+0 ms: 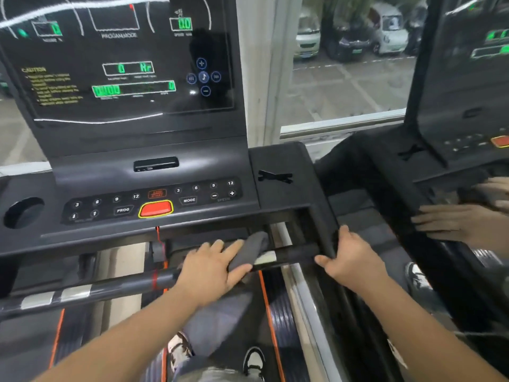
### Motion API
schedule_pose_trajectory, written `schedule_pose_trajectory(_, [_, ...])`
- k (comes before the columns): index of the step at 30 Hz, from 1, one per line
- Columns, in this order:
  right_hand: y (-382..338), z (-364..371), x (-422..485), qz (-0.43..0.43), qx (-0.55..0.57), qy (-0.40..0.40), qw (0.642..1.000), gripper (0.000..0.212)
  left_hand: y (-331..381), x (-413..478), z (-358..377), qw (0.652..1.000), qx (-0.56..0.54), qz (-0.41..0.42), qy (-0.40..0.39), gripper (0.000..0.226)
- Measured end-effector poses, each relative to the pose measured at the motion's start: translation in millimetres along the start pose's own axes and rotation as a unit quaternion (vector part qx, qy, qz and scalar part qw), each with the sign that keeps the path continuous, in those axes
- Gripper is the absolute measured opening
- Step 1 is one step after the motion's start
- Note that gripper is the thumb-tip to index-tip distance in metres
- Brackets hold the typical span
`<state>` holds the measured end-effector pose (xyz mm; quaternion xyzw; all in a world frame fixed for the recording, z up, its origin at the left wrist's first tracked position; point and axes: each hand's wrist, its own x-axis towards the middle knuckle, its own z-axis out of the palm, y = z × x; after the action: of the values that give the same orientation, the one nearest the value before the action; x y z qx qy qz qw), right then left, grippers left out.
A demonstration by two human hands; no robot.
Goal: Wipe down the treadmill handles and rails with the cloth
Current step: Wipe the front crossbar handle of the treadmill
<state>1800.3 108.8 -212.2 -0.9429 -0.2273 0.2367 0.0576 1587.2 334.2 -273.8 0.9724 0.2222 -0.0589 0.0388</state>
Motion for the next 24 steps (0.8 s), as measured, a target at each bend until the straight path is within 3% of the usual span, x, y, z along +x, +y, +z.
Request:
schedule_pose_trajectory(2, [-1.8, 1.6, 0.8, 0.026, -0.022, -0.019, 0.999, 0.098, 23.5, 32.4, -13.0, 0.987, -0.093, -0.112, -0.069, 0.061])
schedule_pose_trajectory(4, [-5.4, 5.5, 2.4, 0.03, -0.065, -0.004, 0.997, 0.089, 46.2, 49.6, -14.3, 0.973, -0.142, -0.15, -0.106, 0.06])
schedule_pose_trajectory(8, [-4.8, 13.6, 3.5, 0.026, -0.073, 0.045, 0.996, 0.084, 64.0, 3.5, 6.4, 0.999, -0.037, -0.008, 0.032, 0.055])
schedule_pose_trajectory(10, [-0.7, 17.4, 3.5, 0.016, -0.069, 0.069, 0.995, 0.084, 52.2, -17.3, 19.8, 0.995, -0.016, 0.072, 0.062, 0.055])
schedule_pose_trajectory(12, [2.0, 18.5, 5.5, 0.007, -0.071, 0.079, 0.994, 0.085, 36.8, -14.1, 25.7, 0.991, -0.005, 0.099, 0.089, 0.057])
schedule_pose_trajectory(19, [4.0, 14.9, 9.3, 0.027, -0.021, 0.077, 0.996, 0.072, 122.8, 58.9, -13.1, 0.997, -0.031, 0.027, -0.07, 0.063])
schedule_pose_trajectory(22, [12.4, 14.3, 8.3, 0.03, 0.02, 0.072, 0.997, 0.065, 117.5, 39.3, -2.5, 0.998, -0.017, 0.064, -0.004, 0.064])
schedule_pose_trajectory(24, [14.8, 15.0, 8.1, 0.032, 0.033, 0.072, 0.996, 0.064, 94.8, 12.2, 8.8, 0.99, -0.004, 0.133, 0.037, 0.081])
